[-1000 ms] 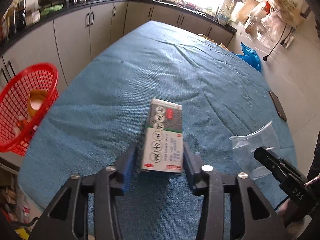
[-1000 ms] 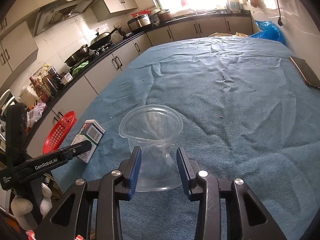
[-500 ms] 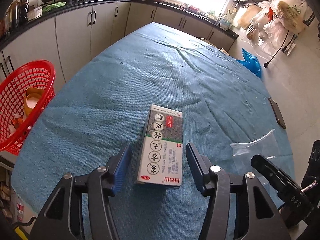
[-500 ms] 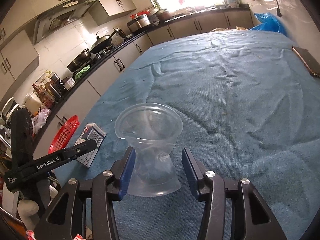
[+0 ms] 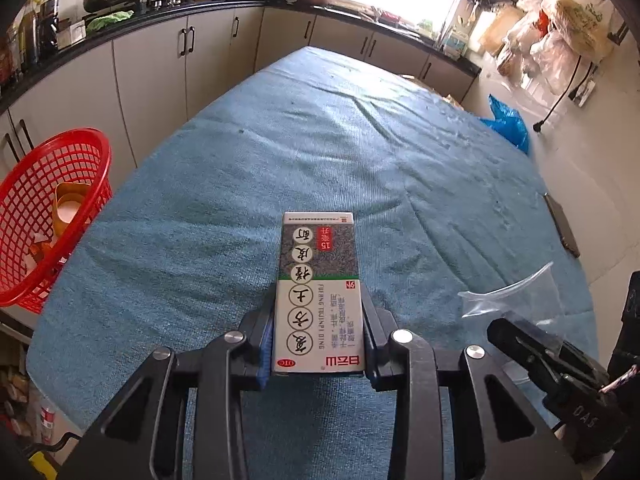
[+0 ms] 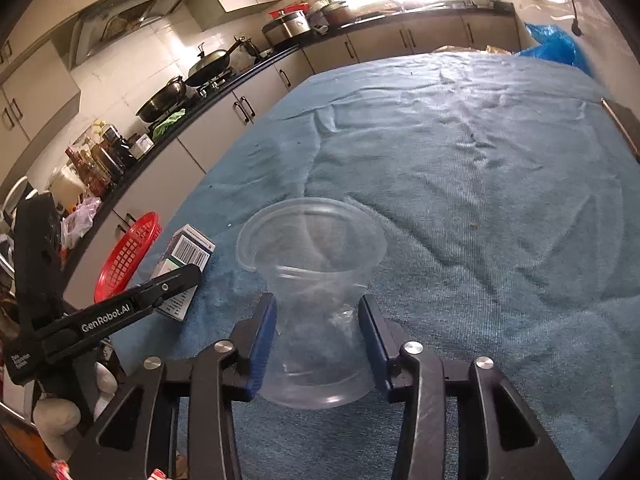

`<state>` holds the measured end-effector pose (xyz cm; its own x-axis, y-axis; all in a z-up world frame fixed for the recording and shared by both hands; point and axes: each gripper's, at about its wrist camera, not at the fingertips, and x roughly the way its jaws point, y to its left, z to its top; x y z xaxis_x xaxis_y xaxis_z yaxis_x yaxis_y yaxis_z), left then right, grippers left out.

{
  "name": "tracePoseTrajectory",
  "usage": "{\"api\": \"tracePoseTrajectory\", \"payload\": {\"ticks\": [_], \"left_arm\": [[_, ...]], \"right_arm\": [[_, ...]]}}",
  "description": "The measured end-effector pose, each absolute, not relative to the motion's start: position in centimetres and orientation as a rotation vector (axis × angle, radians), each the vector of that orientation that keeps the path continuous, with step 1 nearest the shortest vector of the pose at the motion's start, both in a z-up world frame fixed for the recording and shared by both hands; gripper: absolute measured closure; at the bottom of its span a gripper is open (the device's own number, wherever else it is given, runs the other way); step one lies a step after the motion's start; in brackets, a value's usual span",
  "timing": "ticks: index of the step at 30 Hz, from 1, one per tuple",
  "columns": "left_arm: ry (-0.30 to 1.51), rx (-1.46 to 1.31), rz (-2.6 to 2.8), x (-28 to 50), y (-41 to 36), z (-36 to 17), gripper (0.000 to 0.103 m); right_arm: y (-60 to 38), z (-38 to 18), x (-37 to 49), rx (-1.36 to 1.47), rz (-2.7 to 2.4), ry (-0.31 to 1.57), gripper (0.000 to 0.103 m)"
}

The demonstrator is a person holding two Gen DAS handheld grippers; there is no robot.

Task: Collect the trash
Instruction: 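Lift the medicine box and clear cup and hold them above the table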

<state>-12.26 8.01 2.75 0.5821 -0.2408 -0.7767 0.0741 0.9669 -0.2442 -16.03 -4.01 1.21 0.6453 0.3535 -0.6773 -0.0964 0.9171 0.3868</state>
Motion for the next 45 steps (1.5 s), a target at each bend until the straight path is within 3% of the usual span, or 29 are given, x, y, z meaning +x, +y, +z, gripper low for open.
{"api": "tracePoseTrajectory", "payload": {"ticks": [45], "left_arm": [[0.808, -0.153, -0.178, -17.5, 11.4, 8.1, 0.070]], "right_arm": [[-1.2, 5.0, -18.9, 0.279, 0.304, 0.740, 0.059]]}}
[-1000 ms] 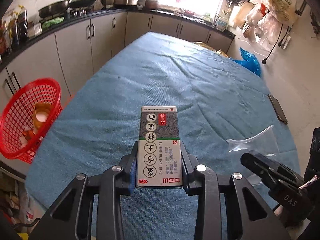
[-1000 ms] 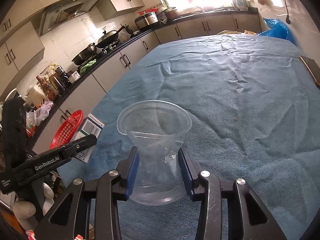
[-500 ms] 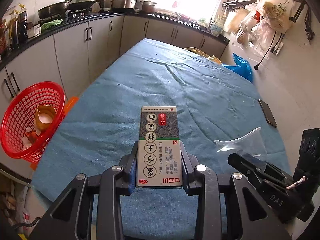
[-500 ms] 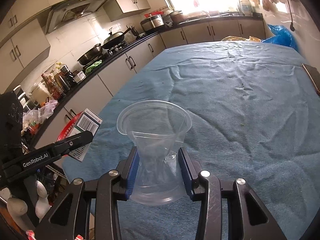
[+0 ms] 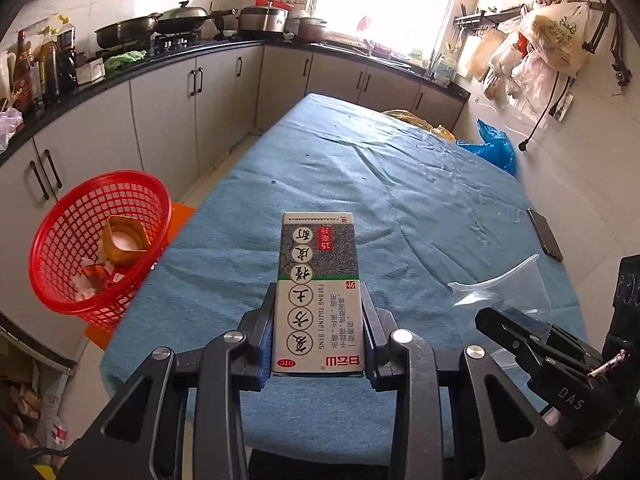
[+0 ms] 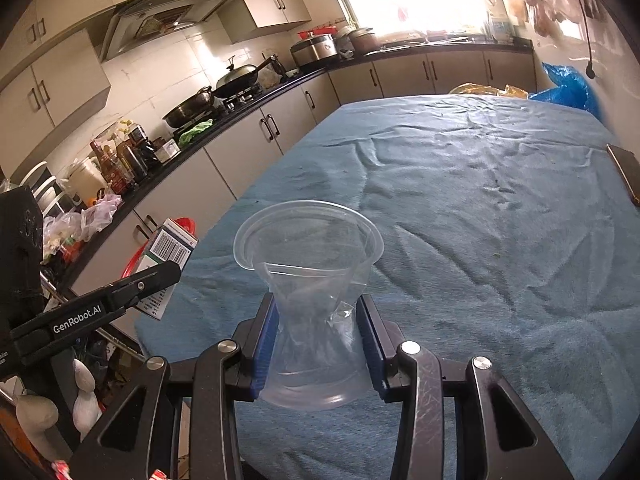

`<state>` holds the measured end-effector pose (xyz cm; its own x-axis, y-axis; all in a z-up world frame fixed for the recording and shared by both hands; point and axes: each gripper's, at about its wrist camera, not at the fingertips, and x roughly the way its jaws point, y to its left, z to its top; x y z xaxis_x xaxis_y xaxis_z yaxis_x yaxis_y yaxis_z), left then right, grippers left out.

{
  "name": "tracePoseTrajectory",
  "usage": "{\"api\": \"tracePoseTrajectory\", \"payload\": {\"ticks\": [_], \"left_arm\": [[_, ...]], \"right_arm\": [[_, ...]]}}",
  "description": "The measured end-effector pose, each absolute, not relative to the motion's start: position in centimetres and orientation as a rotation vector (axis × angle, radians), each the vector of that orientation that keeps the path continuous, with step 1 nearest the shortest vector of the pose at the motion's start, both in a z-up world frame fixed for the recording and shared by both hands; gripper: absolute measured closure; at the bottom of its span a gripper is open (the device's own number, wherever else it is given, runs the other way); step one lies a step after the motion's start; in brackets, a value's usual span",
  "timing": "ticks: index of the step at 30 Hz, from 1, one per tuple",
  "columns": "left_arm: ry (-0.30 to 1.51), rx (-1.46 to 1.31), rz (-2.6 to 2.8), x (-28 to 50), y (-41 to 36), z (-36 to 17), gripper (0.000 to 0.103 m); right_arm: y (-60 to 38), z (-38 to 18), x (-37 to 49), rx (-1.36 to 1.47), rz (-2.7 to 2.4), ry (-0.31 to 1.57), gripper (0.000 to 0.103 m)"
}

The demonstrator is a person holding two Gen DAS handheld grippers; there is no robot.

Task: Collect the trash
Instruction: 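Lift the medicine box and clear cup and hold them above the table, then carry the medicine box and clear cup over the red basket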

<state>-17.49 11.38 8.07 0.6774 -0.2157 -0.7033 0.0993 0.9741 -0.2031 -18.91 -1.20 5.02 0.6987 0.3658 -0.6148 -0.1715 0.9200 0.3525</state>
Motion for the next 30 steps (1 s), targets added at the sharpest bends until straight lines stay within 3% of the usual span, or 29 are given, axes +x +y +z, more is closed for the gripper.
{"api": "tracePoseTrajectory", "payload": {"ticks": [30], "left_arm": [[0.813, -0.141, 0.116, -17.5, 21.2, 7.5, 0.070]], "right_arm": [[7.5, 6.4, -14.8, 0.158, 0.460, 0.762, 0.059]]}}
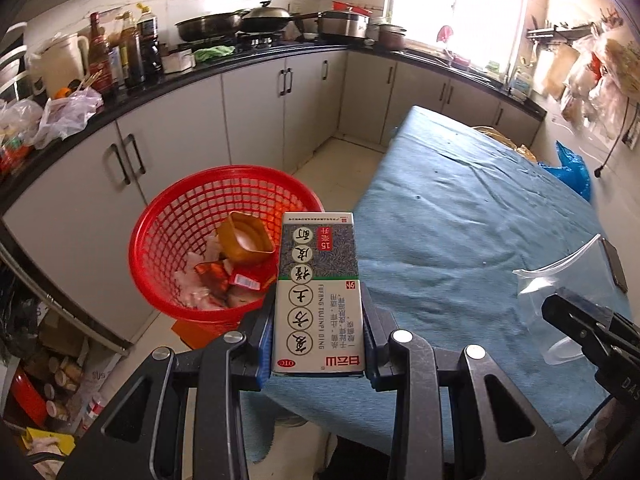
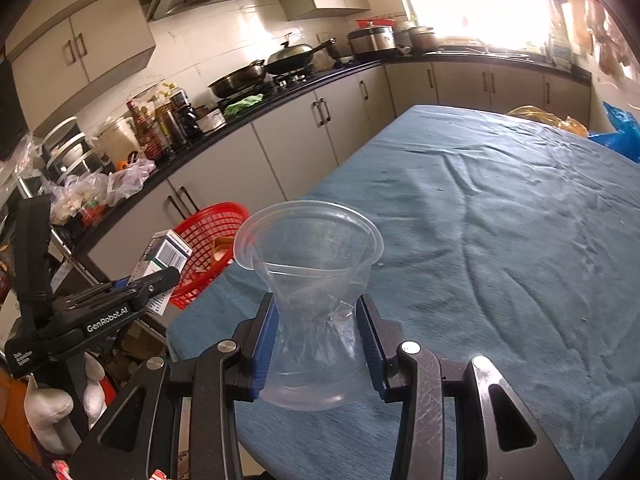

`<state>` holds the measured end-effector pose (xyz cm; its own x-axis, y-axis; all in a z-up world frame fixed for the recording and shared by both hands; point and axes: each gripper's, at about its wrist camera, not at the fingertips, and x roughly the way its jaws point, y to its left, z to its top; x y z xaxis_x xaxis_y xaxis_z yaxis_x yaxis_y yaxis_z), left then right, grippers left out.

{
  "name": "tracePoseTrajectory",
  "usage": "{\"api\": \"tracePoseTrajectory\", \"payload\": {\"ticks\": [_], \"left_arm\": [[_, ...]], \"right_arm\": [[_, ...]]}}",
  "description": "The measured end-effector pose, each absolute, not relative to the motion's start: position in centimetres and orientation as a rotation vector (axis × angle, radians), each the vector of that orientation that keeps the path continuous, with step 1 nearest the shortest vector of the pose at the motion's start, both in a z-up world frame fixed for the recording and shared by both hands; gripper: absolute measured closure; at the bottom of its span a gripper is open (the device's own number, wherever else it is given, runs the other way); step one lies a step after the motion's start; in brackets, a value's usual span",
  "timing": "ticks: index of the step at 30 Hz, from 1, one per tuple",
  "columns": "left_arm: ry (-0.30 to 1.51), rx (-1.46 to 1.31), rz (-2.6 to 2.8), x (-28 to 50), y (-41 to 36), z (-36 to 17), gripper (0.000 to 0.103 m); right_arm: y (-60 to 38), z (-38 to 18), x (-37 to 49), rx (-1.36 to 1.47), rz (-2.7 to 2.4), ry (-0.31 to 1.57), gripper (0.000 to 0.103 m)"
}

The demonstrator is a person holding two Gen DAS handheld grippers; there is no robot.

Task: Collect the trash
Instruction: 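Carry the medicine box and clear cup over the red basket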

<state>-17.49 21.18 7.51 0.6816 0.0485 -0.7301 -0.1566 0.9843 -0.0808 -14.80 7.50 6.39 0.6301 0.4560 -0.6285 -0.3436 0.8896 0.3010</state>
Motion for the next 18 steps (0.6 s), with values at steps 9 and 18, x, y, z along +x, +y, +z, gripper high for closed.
{"api": "tracePoseTrajectory", "payload": {"ticks": [9, 18], "left_arm": [[0.813, -0.133, 0.141, -17.6, 21.8, 7.3, 0.070], [0.808, -0.122, 0.156, -17.6, 21.9, 7.3, 0.070]], "right_arm": [[9.3, 5.7, -14.8, 0.136, 0.499, 0.781, 0.059], [10.3, 5.7, -14.7, 0.118, 0.508, 0.787, 0.059]]}}
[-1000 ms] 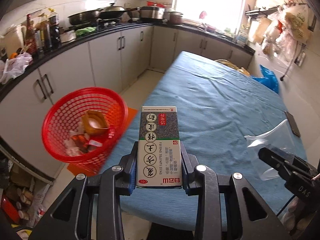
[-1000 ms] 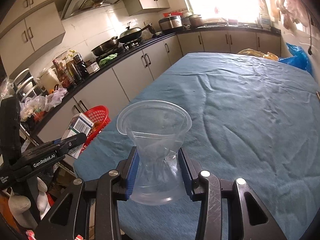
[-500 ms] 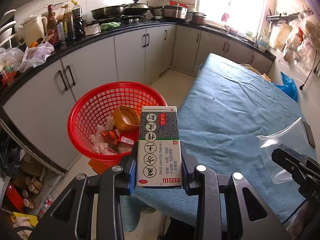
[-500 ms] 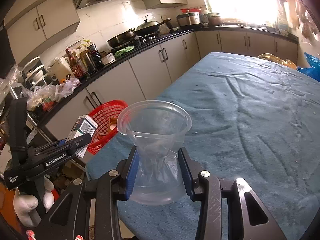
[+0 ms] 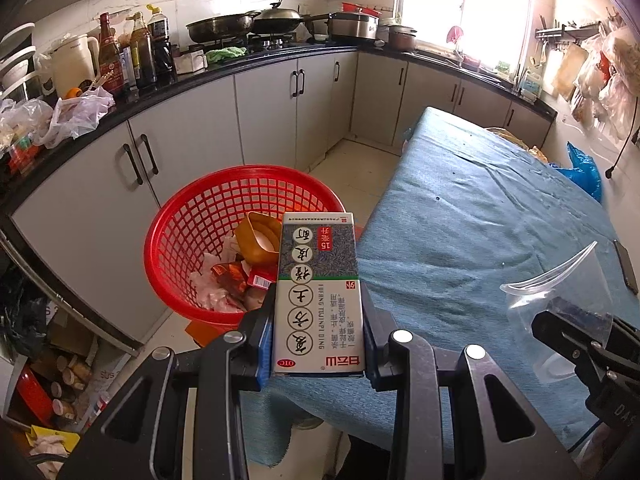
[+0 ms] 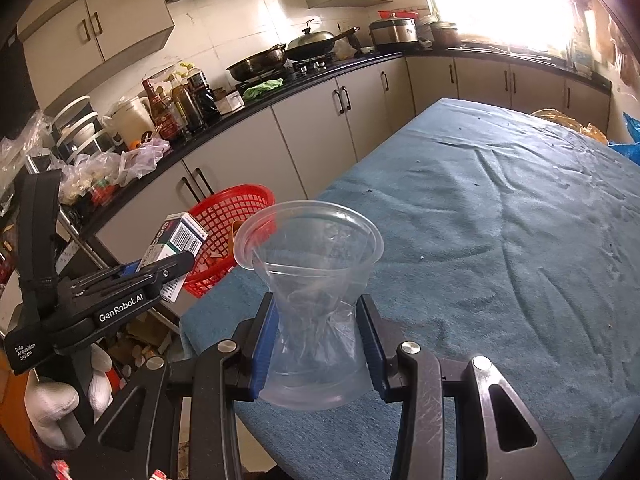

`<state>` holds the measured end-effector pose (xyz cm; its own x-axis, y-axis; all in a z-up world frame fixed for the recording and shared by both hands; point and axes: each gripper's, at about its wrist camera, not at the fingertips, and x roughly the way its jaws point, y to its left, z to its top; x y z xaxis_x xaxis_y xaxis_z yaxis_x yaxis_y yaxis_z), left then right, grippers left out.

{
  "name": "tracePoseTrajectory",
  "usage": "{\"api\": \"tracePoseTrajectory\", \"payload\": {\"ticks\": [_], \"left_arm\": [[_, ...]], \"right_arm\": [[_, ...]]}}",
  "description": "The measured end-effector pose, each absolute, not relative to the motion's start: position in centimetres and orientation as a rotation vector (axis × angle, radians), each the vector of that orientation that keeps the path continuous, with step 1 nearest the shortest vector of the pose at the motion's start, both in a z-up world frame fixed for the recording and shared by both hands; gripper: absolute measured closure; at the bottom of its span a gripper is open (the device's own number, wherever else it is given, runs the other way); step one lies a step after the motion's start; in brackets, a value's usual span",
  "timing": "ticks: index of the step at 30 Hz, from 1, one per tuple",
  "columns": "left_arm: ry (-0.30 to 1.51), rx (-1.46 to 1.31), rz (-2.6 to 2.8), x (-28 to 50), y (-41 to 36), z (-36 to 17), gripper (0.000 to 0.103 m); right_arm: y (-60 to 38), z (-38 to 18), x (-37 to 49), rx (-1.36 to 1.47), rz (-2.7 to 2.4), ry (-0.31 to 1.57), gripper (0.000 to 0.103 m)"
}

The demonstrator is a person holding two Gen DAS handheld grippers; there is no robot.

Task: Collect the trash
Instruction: 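Carry the medicine box and clear cup over the red basket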

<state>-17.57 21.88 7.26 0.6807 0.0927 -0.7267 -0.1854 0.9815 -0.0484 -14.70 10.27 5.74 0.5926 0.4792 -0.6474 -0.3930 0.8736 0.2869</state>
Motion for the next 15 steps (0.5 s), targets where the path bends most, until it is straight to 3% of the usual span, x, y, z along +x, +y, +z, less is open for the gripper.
{"api": "tracePoseTrajectory", "payload": {"ticks": [15], "left_arm": [[0.801, -0.126, 0.222, -18.2, 24.8, 6.9, 0.070]], "right_arm": [[13.3, 6.2, -13.2, 0.110, 0.560, 0.802, 0.059]]}}
